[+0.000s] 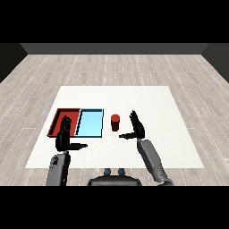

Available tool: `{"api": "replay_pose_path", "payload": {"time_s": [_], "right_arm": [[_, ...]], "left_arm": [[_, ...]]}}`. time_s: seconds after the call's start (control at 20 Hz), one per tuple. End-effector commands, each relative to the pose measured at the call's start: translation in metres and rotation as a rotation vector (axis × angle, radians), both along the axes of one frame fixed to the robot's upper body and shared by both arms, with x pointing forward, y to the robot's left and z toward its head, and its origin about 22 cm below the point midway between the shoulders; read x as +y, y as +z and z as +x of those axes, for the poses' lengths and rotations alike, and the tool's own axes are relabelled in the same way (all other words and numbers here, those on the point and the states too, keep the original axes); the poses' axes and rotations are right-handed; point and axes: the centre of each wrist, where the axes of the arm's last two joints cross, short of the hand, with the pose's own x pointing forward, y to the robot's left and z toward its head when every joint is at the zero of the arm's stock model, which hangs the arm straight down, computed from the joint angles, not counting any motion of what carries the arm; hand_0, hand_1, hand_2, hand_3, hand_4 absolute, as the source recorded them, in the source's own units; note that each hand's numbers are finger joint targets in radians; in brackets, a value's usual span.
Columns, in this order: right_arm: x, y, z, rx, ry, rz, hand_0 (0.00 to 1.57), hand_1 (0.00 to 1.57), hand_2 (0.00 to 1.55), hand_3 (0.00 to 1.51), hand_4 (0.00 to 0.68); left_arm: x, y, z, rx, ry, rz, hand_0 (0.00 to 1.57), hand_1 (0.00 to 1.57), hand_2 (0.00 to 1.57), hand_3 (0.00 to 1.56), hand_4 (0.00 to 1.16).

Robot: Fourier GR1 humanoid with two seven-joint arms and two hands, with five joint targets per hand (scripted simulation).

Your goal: Pick the red can and put it in the red box

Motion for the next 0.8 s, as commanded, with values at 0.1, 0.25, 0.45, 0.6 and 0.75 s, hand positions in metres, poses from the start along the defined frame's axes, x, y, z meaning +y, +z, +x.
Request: {"api": "replay_pose_path", "payload": {"time_s": [0.1, 0.25, 0.45, 0.6, 0.75], "right_arm": [[-0.001, -0.027, 0.013, 0.000, -0.024, 0.017, 0.00, 0.00, 0.00, 0.00, 0.000], [0.032, -0.016, 0.017, -0.015, 0.006, -0.017, 0.00, 0.00, 0.00, 0.00, 0.000], [0.038, -0.006, 0.022, 0.003, 0.002, -0.001, 0.00, 0.00, 0.00, 0.00, 0.000], [0.025, -0.021, 0.027, -0.001, 0.025, 0.018, 0.00, 0.00, 0.00, 0.00, 0.000], [0.036, -0.036, 0.017, 0.020, 0.023, 0.015, 0.00, 0.00, 0.00, 0.00, 0.000]], "left_arm": [[-0.011, 0.004, 0.004, 0.002, -0.009, -0.034, 0.00, 0.00, 0.00, 0.00, 0.00], [-0.003, 0.005, 0.011, 0.010, -0.020, -0.031, 0.00, 0.00, 0.00, 0.00, 0.00], [-0.002, 0.001, -0.005, -0.006, 0.010, -0.043, 0.00, 0.00, 0.00, 0.00, 0.00], [0.008, 0.007, 0.002, 0.014, 0.001, -0.025, 0.00, 0.00, 0.00, 0.00, 0.00], [-0.007, 0.012, 0.003, 0.007, 0.027, -0.040, 0.00, 0.00, 0.00, 0.00, 0.00]]}}
